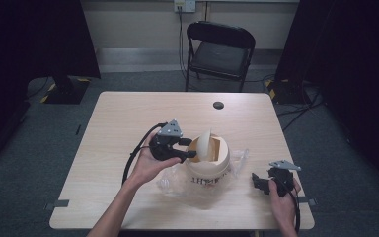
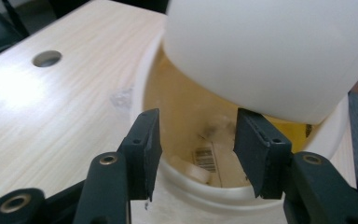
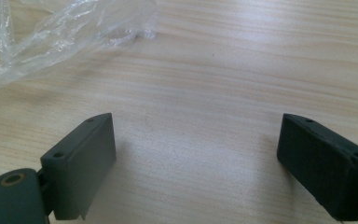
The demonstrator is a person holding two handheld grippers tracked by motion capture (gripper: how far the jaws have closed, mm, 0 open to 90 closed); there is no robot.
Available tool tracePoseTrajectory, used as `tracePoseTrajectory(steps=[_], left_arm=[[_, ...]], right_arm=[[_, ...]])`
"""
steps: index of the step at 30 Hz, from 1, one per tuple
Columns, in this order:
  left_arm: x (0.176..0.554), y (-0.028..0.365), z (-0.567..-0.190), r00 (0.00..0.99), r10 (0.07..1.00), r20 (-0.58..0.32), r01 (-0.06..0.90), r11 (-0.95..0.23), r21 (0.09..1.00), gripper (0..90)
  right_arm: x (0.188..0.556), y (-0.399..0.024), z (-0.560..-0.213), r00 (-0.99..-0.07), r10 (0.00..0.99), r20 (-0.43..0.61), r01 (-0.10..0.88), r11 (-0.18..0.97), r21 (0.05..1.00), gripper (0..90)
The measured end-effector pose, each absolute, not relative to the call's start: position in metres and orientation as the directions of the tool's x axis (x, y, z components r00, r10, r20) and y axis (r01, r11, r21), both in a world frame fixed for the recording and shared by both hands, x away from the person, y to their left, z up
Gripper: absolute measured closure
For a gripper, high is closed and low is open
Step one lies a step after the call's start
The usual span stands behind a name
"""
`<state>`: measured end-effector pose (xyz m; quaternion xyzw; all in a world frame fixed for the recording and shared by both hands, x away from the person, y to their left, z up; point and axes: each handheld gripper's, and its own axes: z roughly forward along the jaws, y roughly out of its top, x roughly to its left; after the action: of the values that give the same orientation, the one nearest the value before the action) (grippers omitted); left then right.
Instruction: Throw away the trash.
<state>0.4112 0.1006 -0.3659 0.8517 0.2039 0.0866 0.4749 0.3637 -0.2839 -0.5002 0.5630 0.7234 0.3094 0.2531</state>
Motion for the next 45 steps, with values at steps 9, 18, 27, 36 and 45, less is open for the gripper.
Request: tracePoseTrajectory(steps=[9, 18, 27, 36, 45], left_arm=[[0.417, 0.126, -0.361, 0.856, 0.513, -0.068, 0.298, -0.381, 0.875, 44.3], [0.416, 0.158, -0.369, 0.799, 0.595, -0.087, 0.348, -0.34, 0.874, 32.1], [0.411, 0.185, -0.381, 0.751, 0.655, -0.084, 0.382, -0.327, 0.864, 24.7], [0.406, 0.216, -0.389, 0.693, 0.713, -0.103, 0.417, -0.281, 0.864, 17.1], [0.397, 0.249, -0.396, 0.635, 0.764, -0.116, 0.448, -0.241, 0.861, 16.4]], right_arm=[[0.364, -0.284, -0.5, -0.237, 0.971, -0.018, 0.658, 0.174, 0.733, 10.7], [0.364, -0.284, -0.5, -0.237, 0.971, -0.018, 0.658, 0.174, 0.733, 10.7], [0.364, -0.284, -0.5, -0.237, 0.971, -0.018, 0.658, 0.174, 0.733, 10.7], [0.364, -0.284, -0.5, -0.237, 0.971, -0.018, 0.658, 0.174, 0.733, 10.7], [0.364, -0.284, -0.5, -0.238, 0.971, -0.018, 0.657, 0.175, 0.733, 10.6]])
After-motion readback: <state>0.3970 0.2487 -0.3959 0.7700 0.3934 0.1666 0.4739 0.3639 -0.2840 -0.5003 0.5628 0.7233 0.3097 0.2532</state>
